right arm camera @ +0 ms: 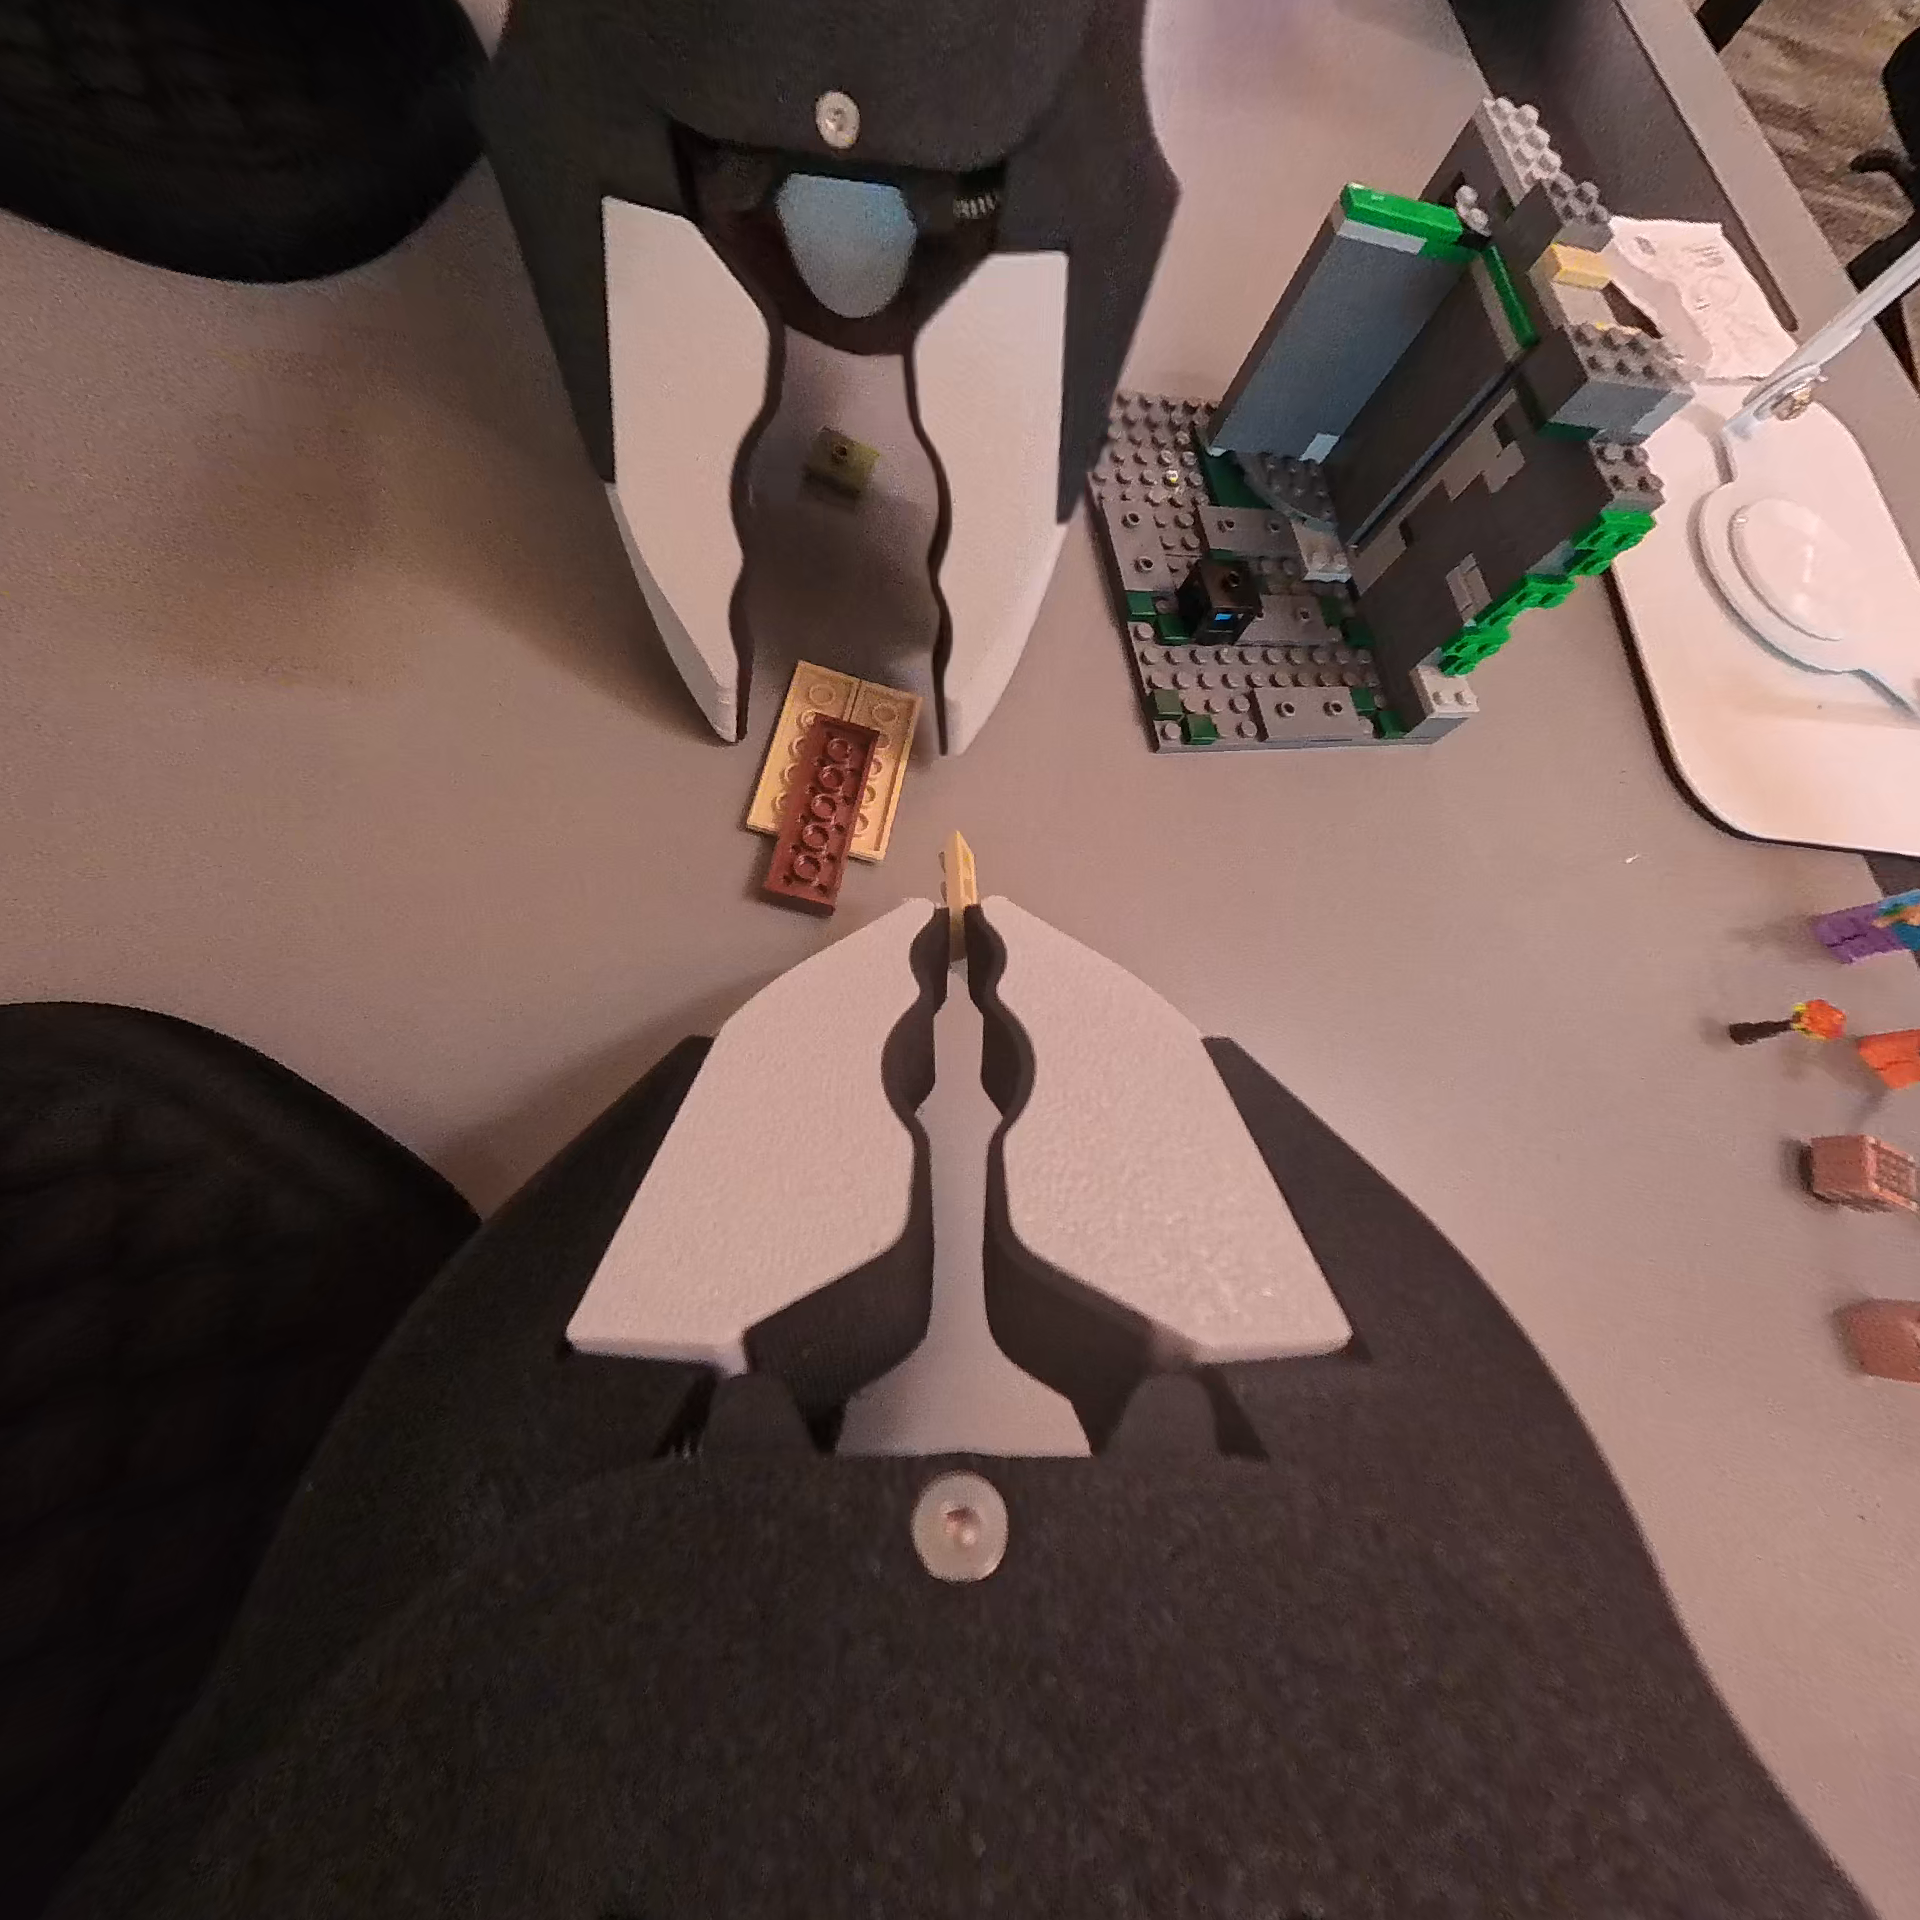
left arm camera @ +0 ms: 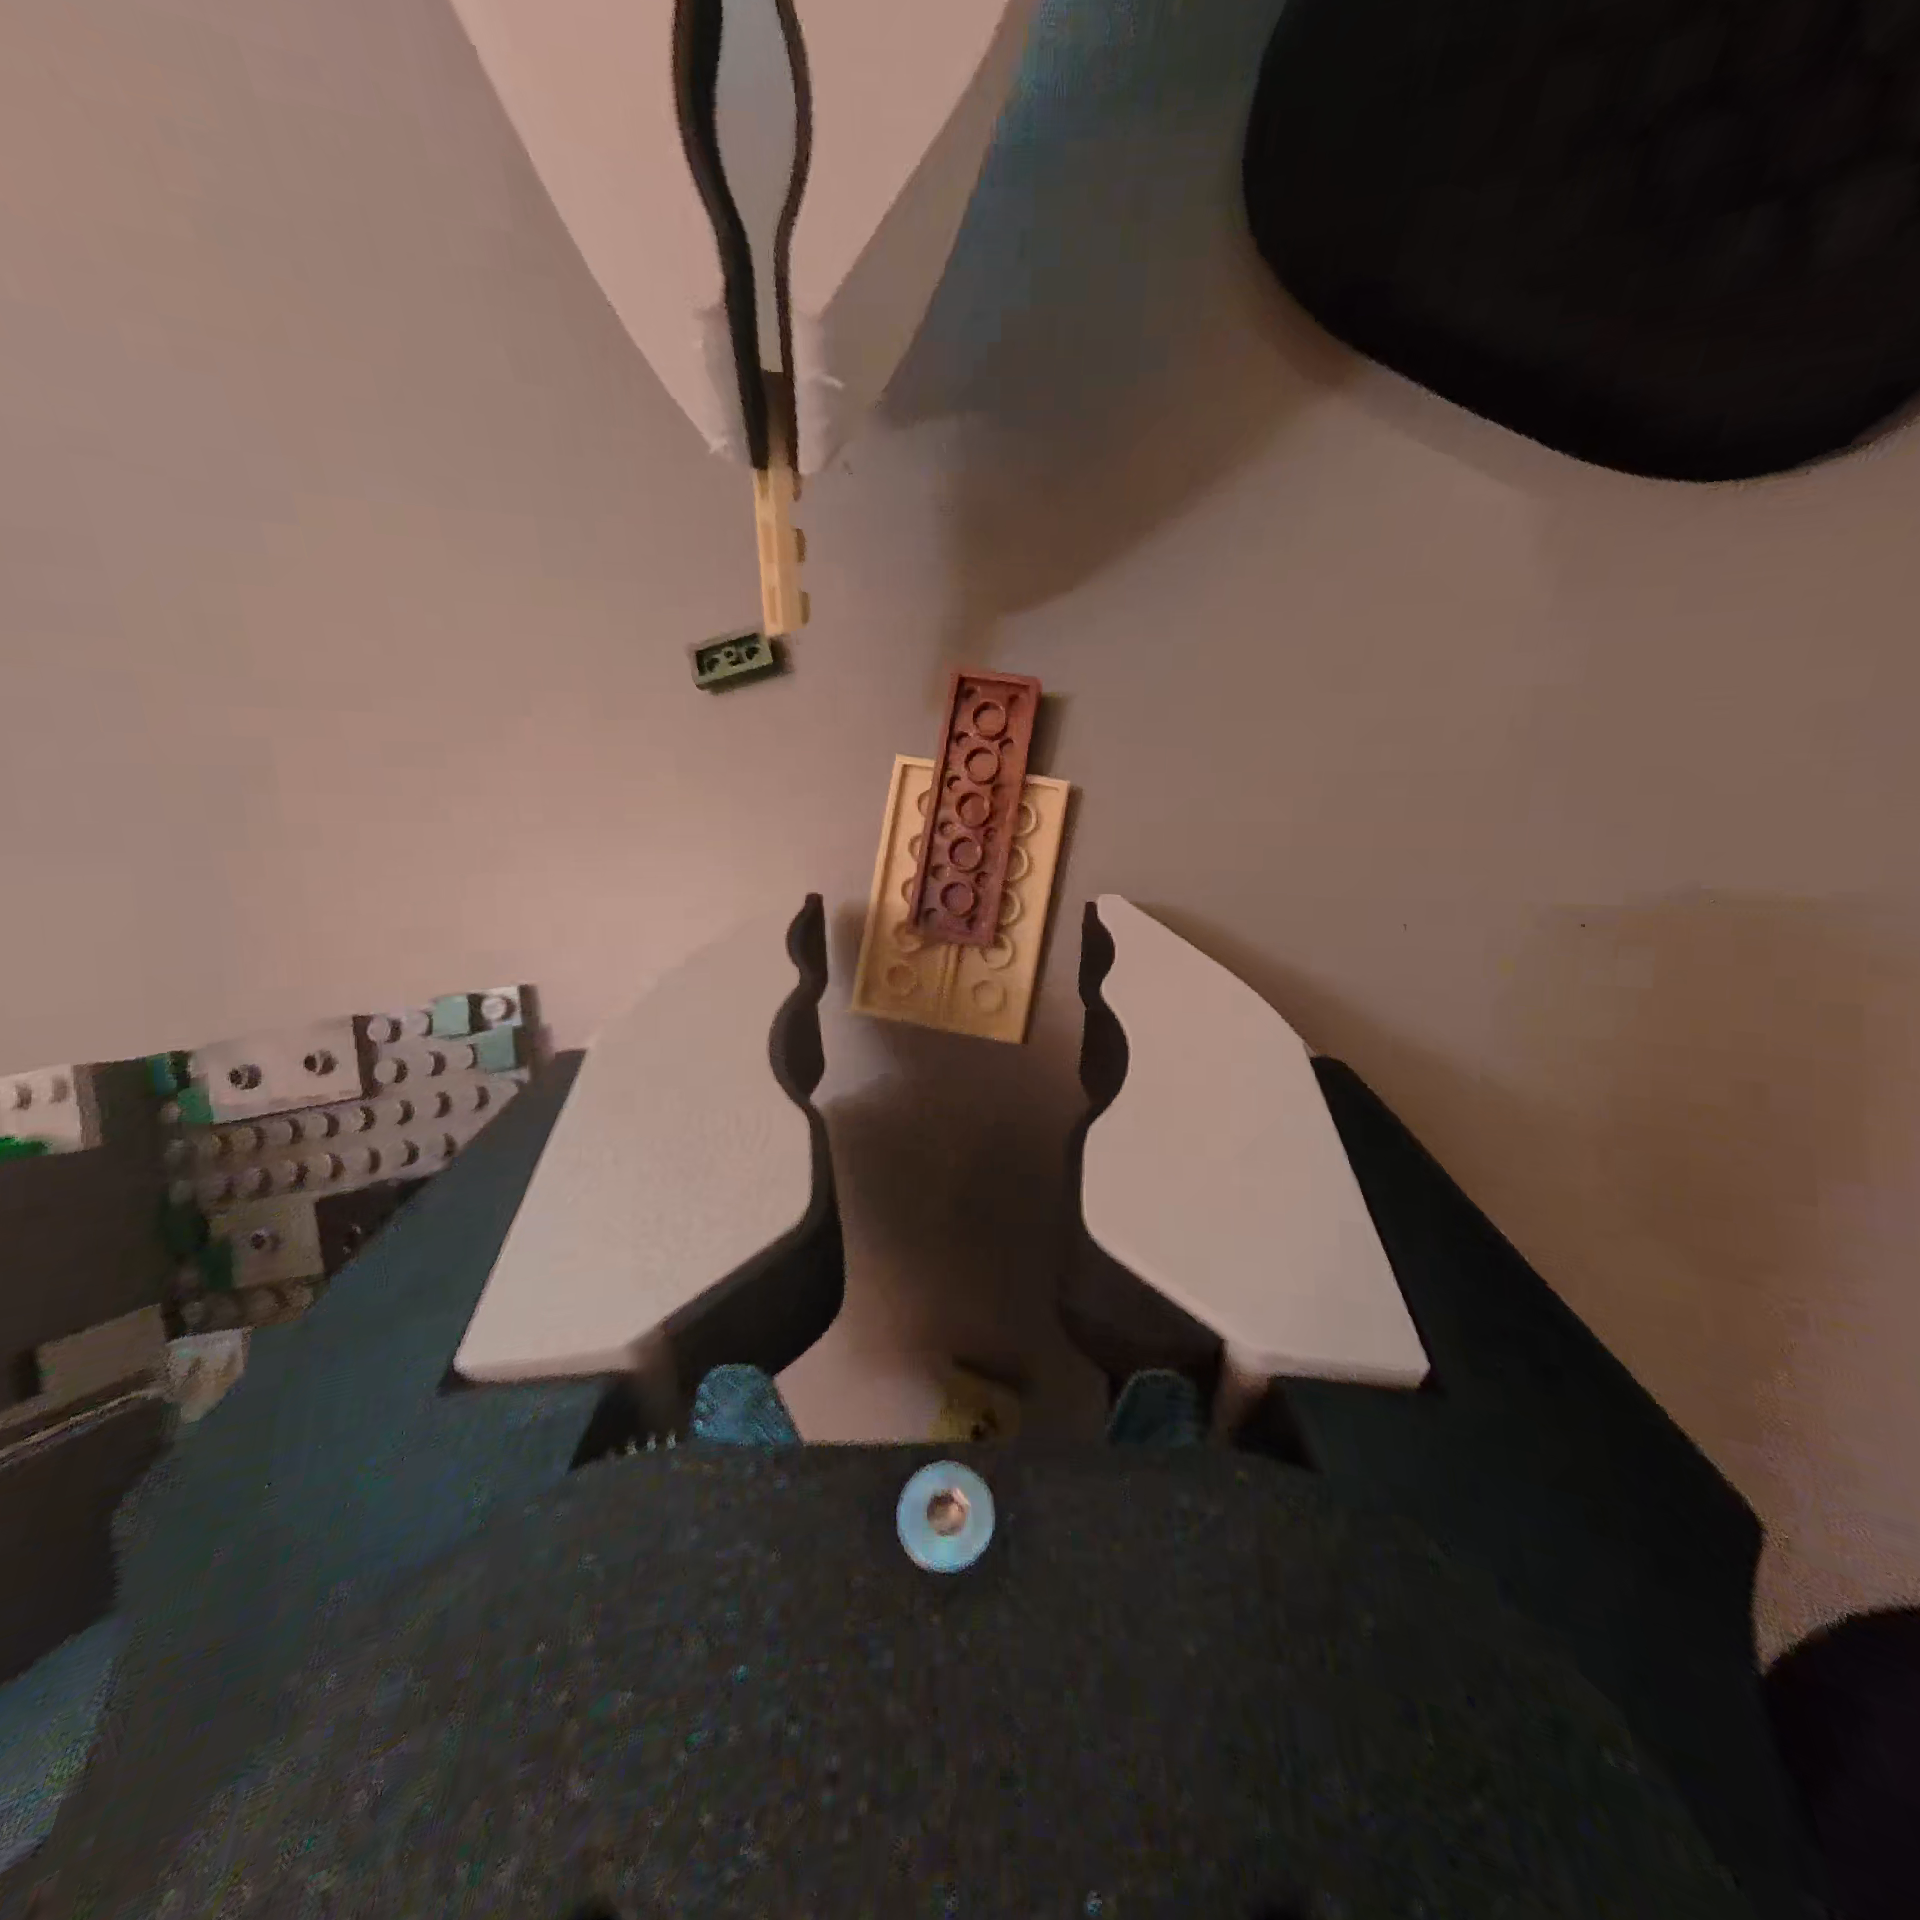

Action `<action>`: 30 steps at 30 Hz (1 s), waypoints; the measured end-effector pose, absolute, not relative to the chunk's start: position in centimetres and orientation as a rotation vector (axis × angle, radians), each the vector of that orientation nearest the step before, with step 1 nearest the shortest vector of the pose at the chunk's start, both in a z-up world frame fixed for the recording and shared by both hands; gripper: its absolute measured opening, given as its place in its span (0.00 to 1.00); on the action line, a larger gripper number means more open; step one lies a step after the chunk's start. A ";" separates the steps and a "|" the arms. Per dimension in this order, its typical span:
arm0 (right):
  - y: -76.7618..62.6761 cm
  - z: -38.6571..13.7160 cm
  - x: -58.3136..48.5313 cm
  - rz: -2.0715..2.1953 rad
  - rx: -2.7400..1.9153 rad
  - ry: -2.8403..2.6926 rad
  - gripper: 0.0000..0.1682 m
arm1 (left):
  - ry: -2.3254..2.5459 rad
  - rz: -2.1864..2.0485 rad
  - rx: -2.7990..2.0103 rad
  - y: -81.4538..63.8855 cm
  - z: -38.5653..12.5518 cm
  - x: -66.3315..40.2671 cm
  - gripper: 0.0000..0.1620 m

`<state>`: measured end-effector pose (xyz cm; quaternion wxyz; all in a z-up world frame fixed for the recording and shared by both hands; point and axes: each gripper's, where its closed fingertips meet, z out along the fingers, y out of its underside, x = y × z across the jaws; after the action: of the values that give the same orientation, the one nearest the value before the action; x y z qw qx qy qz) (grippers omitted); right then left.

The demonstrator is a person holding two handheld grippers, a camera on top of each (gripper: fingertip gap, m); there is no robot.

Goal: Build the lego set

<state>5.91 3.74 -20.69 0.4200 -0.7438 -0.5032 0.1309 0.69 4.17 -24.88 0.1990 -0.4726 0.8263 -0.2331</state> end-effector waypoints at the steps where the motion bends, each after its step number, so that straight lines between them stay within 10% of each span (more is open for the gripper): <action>1: 3.7 -20.7 5.9 0.331 -1.863 -1.263 0.02 | 2.342 -0.665 -1.337 4.1 -25.0 0.7 0.28; 30: 3.2 -19.3 4.8 0.382 -1.795 -1.258 0.02 | 2.145 -1.473 -1.702 3.4 -19.4 -1.3 0.20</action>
<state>4.84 3.19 -19.35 0.4426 -0.7233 -0.5072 0.1538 -1.35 3.42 -19.44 0.0163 -0.5474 0.6898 -0.4736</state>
